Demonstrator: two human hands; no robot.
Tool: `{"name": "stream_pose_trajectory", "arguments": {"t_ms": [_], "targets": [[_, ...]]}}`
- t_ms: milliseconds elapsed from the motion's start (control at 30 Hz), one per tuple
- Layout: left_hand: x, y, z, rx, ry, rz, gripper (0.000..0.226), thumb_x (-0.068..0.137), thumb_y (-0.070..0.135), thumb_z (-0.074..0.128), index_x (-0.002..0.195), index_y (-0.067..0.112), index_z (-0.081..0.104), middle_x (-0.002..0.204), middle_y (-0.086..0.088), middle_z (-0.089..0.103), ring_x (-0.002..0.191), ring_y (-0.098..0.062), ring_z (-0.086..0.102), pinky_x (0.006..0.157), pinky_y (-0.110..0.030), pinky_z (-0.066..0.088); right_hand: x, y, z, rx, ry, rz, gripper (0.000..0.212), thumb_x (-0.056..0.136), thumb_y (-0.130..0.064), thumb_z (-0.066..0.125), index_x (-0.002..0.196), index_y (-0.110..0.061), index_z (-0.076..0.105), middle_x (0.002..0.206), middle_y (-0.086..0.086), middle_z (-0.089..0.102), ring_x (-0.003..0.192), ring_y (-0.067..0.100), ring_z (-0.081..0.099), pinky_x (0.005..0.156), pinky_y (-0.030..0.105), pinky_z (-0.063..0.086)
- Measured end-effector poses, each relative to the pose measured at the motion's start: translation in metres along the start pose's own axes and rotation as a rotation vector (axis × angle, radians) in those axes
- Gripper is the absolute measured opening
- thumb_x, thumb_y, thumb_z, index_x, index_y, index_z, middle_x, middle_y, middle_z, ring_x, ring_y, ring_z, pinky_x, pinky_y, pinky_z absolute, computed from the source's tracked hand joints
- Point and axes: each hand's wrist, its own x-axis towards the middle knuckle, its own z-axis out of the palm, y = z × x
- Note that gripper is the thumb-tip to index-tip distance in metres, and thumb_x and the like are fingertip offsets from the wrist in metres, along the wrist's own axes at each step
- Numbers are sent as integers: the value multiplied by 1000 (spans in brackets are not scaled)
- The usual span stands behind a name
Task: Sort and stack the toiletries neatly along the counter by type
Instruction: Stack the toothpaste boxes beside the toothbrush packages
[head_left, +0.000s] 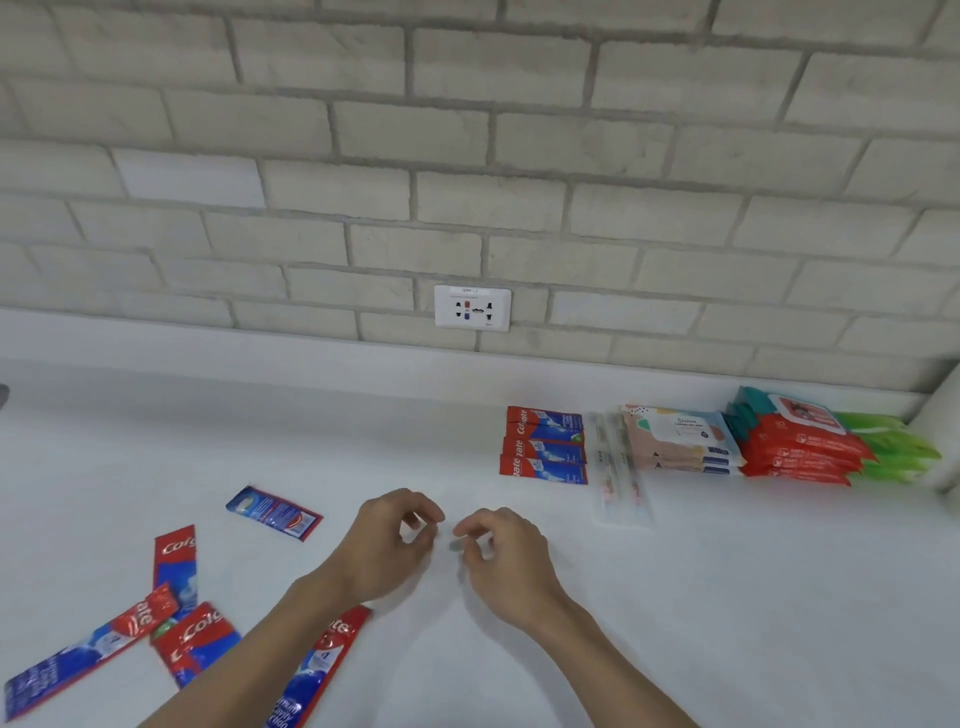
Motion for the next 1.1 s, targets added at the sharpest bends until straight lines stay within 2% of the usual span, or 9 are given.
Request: {"name": "stream_pose_trajectory", "arguments": {"t_ms": [300, 533, 667, 767, 867, 933, 1100], "targets": [[-57, -35, -56, 120, -104, -54, 20, 89, 16, 62, 95, 35, 63, 98, 18, 64, 91, -1, 59, 69, -10, 47, -30, -52, 44, 12, -111, -70, 21, 92, -22, 56, 106, -32, 67, 107, -11, 63, 100, 8, 57, 95, 35, 47], [-90, -50, -70, 146, -159, -110, 14, 91, 24, 62, 103, 30, 65, 103, 16, 63, 93, -4, 58, 79, -18, 52, -37, -73, 71, -81, -229, -90, 32, 93, -34, 61, 125, -30, 57, 126, -5, 54, 118, 12, 50, 100, 30, 47], [-102, -54, -71, 195, -225, -153, 21, 89, 33, 63, 110, 30, 62, 108, 17, 62, 94, -5, 57, 81, -18, 52, -37, -73, 79, -146, -311, -128, 49, 91, -40, 62, 136, -32, 46, 132, -5, 46, 124, 13, 40, 102, 31, 45], [-108, -55, -70, 225, -263, -204, 36, 85, 43, 66, 118, 31, 57, 113, 16, 59, 99, -6, 55, 84, -17, 50, -34, -73, 81, -262, -356, -183, 53, 92, -42, 59, 141, -36, 39, 130, -1, 42, 121, 17, 37, 104, 35, 41], [-112, -55, -65, 265, -288, -245, 53, 80, 55, 66, 126, 32, 52, 120, 15, 57, 102, -7, 55, 86, -17, 50, -30, -73, 81, -336, -396, -207, 50, 93, -44, 56, 140, -38, 40, 127, 2, 40, 118, 19, 38, 103, 37, 39], [-114, -54, -60, 289, -288, -256, 59, 78, 56, 67, 129, 31, 51, 122, 13, 56, 104, -8, 54, 88, -17, 49, -28, -71, 81, -340, -402, -203, 47, 93, -43, 58, 136, -37, 43, 125, 2, 40, 116, 20, 39, 103, 36, 39], [-117, -55, -47, 298, -244, -238, 51, 79, 52, 68, 124, 31, 56, 117, 11, 61, 101, -11, 56, 91, -22, 50, -29, -65, 84, -205, -331, -102, 43, 86, -40, 68, 123, -33, 47, 124, -3, 42, 114, 15, 44, 101, 31, 45]]}}
